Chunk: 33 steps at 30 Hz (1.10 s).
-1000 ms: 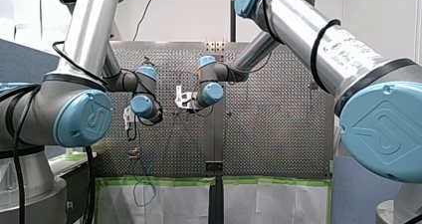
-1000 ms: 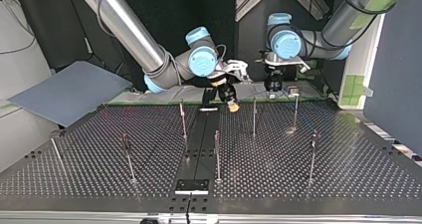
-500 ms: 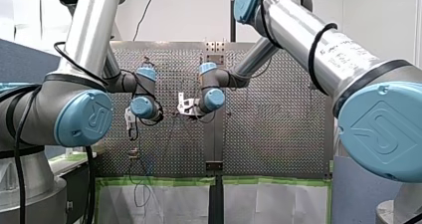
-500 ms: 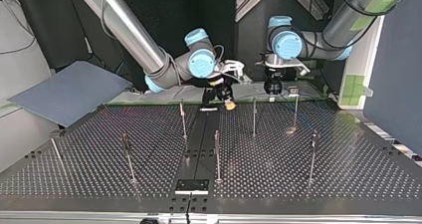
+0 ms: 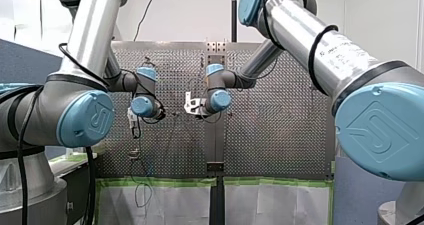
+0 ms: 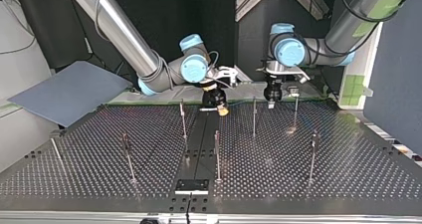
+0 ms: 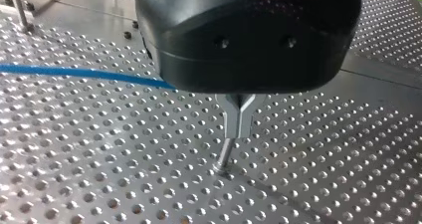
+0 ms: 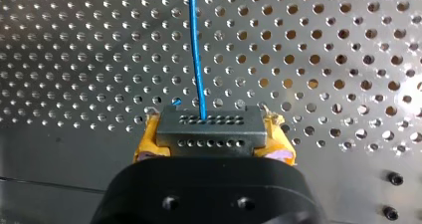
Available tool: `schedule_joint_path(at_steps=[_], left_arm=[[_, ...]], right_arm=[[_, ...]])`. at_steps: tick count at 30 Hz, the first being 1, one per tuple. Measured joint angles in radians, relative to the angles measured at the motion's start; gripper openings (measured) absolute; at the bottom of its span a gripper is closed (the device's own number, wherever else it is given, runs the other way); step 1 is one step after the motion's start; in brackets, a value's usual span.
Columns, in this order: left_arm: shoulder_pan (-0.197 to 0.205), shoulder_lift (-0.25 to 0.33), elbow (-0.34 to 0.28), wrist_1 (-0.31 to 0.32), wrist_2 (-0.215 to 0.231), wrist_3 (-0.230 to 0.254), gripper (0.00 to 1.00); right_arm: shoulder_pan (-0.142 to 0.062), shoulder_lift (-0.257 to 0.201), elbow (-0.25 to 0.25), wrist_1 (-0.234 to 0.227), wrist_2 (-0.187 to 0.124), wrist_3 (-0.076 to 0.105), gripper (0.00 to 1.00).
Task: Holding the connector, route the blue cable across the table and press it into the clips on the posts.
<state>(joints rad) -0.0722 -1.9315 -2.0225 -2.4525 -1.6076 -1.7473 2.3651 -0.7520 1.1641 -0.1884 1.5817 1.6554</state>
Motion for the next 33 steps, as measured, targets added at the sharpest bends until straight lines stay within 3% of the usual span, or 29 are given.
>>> schedule_joint_path(at_steps=[10, 19, 28, 29, 30, 32, 33], left_arm=[[0.01, -0.078, 0.09, -0.018, 0.001, -0.004, 0.0], [0.03, -0.083, 0.157, -0.055, 0.003, -0.002, 0.0], [0.039, -0.083, 0.171, -0.062, 0.012, 0.002, 0.0], [0.039, -0.083, 0.171, -0.062, 0.012, 0.002, 0.07], [0.039, -0.083, 0.171, -0.062, 0.013, 0.003, 0.07], [0.039, -0.083, 0.17, -0.062, 0.014, 0.004, 0.24], [0.039, -0.083, 0.17, -0.062, 0.015, 0.004, 0.24]], right_arm=[[-0.019, 0.0, 0.0, -0.01, -0.005, 0.003, 0.0], [-0.043, 0.001, -0.001, -0.031, -0.006, 0.008, 0.0], [-0.064, 0.001, -0.005, -0.033, -0.012, 0.012, 0.0], [-0.066, 0.001, -0.005, -0.033, -0.012, 0.012, 0.0], [-0.067, 0.001, -0.005, -0.033, -0.012, 0.012, 0.0], [-0.07, 0.001, -0.005, -0.033, -0.012, 0.012, 0.0], [-0.071, 0.001, -0.005, -0.033, -0.012, 0.012, 0.0]])
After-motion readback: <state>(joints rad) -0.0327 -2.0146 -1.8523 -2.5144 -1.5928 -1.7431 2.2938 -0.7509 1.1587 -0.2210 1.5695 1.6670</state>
